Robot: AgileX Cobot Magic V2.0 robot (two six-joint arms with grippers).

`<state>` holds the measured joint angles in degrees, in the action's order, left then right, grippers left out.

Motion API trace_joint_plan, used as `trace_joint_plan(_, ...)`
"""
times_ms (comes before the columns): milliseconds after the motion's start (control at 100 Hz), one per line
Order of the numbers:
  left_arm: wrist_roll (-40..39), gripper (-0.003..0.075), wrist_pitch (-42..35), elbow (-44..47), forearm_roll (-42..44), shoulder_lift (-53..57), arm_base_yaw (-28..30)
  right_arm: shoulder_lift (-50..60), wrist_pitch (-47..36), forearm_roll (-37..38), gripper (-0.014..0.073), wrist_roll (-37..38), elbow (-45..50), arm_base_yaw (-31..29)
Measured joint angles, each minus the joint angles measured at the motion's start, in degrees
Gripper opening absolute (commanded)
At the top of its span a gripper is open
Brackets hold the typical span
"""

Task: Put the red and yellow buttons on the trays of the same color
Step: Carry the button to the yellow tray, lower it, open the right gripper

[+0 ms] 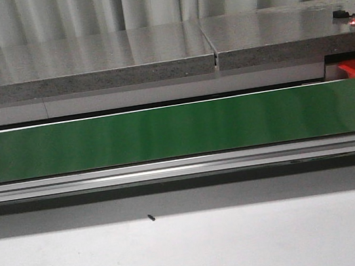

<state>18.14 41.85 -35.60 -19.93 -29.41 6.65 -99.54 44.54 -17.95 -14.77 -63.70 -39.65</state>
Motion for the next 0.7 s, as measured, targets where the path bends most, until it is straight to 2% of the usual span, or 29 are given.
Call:
trace_joint_plan(210,0.0,-0.002,0.0,0.0,0.0,0.0,0.0,-0.55,-0.87,-0.57,0.0258,-0.09,0.0,0.0)
trace_joint_plan(520,0.0,-0.002,0.0,0.0,0.0,0.0,0.0,-1.37,0.06,-0.56,0.0473,-0.24,0.0,0.0)
trace_joint_plan(700,0.0,-0.002,0.0,0.0,0.0,0.0,0.0,-1.5,0.75,-0.56,0.0491,-0.24,0.0,0.0)
